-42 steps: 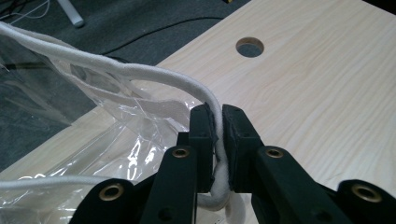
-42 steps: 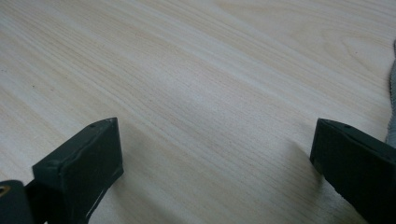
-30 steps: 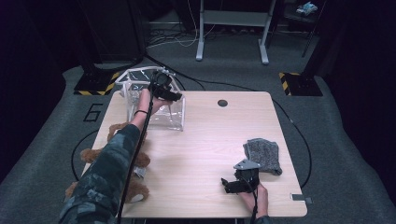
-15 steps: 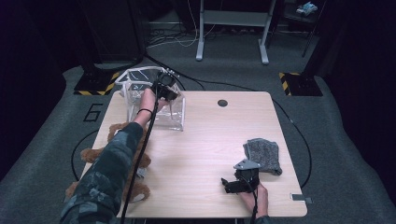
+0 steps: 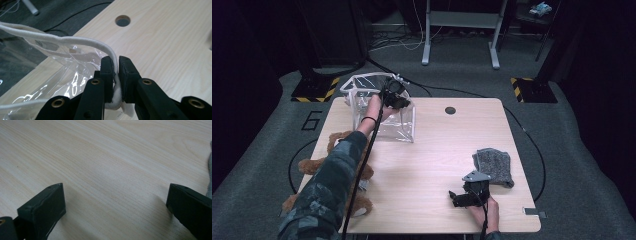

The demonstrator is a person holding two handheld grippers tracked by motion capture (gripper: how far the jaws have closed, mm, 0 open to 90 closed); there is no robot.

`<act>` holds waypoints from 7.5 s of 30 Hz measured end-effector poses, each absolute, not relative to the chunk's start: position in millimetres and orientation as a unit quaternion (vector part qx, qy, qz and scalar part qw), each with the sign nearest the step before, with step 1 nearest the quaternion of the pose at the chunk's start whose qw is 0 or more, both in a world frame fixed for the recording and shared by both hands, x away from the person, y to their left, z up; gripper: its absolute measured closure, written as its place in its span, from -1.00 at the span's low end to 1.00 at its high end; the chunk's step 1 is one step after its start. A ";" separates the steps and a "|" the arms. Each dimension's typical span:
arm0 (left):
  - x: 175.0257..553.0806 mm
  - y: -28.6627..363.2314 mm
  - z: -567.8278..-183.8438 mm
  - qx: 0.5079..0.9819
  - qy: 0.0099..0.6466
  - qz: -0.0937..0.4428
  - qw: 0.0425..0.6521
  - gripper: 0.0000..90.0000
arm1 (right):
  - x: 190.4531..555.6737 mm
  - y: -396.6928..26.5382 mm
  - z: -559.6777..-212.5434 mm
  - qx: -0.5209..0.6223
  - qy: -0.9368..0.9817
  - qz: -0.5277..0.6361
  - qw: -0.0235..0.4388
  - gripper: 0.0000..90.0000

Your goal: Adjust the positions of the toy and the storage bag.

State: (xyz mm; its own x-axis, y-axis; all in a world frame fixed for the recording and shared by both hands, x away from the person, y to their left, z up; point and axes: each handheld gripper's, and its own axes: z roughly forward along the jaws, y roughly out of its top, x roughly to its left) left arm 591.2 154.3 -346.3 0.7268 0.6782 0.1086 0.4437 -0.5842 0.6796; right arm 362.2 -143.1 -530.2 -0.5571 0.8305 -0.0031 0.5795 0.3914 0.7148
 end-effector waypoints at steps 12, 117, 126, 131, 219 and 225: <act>586.7 145.1 -349.0 0.875 0.299 0.157 0.345 0.75 | 362.3 -142.4 -530.4 0.436 0.811 0.343 0.186 -0.97; 562.7 238.9 -382.3 0.784 0.467 0.174 0.370 0.80 | 362.8 -143.4 -530.5 0.432 0.814 0.341 0.187 -0.97; 570.4 234.6 -385.3 0.782 0.474 0.220 0.338 0.09 | 362.8 -143.7 -530.3 0.432 0.814 0.340 0.187 -0.97; 568.7 232.6 -386.2 0.772 0.486 0.241 0.331 0.52 | 362.8 -143.7 -530.3 0.432 0.814 0.340 0.187 -0.96; 487.1 232.7 -393.2 0.795 0.432 0.161 0.394 0.72 | 502.7 -86.2 -442.3 0.398 0.811 0.365 0.225 0.91; 493.9 234.2 -393.9 0.791 0.438 0.151 0.399 0.76 | 496.2 -88.8 -441.9 0.405 0.809 0.362 0.225 0.94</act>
